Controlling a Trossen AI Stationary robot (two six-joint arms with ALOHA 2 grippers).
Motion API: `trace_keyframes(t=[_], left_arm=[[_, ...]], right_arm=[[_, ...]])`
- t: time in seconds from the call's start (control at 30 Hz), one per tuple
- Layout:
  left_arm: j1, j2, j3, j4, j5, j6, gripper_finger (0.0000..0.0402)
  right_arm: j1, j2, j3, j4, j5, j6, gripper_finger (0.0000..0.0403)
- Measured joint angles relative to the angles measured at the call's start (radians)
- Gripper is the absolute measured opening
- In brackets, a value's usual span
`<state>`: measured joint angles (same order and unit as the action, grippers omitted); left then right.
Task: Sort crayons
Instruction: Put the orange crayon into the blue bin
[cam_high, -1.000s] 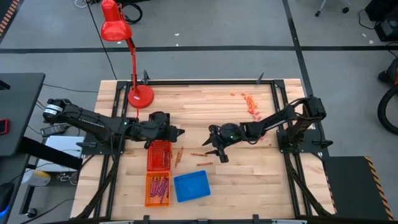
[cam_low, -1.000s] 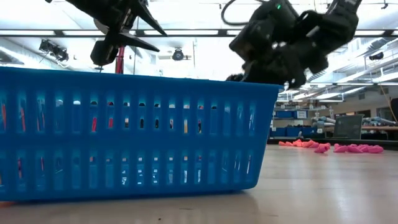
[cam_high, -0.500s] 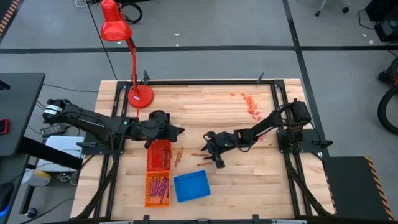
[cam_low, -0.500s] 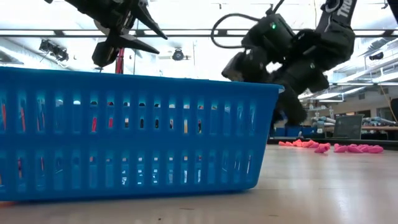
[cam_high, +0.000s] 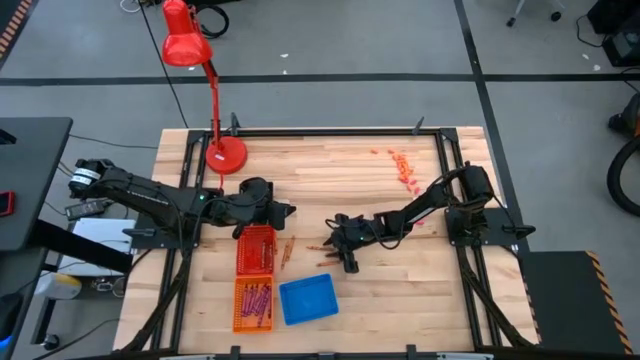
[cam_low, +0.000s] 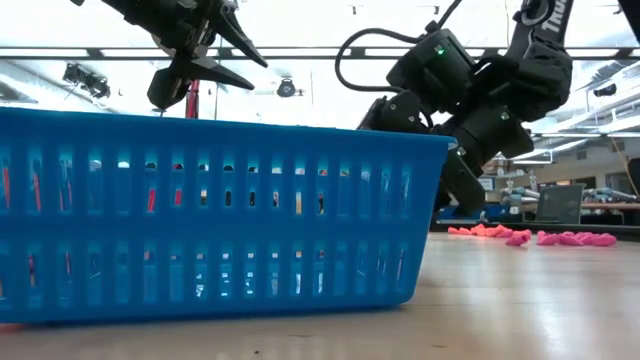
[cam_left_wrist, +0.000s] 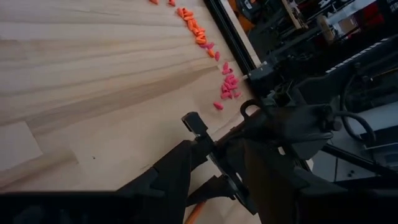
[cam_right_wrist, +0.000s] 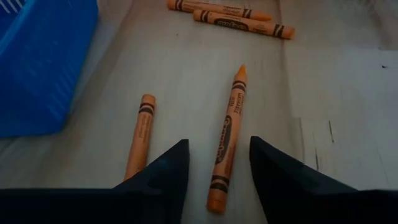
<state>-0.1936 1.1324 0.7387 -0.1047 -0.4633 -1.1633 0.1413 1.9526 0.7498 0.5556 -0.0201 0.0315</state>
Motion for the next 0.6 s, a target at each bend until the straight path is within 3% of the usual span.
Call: trace_keyframes(t=[0.6], left_arm=[[0.0, 0.0, 0.0, 0.0, 0.0, -0.001, 0.0155]], right_arm=[[-0.021, -0.033, 0.0, -0.1, -0.013, 0.003, 0.0028]])
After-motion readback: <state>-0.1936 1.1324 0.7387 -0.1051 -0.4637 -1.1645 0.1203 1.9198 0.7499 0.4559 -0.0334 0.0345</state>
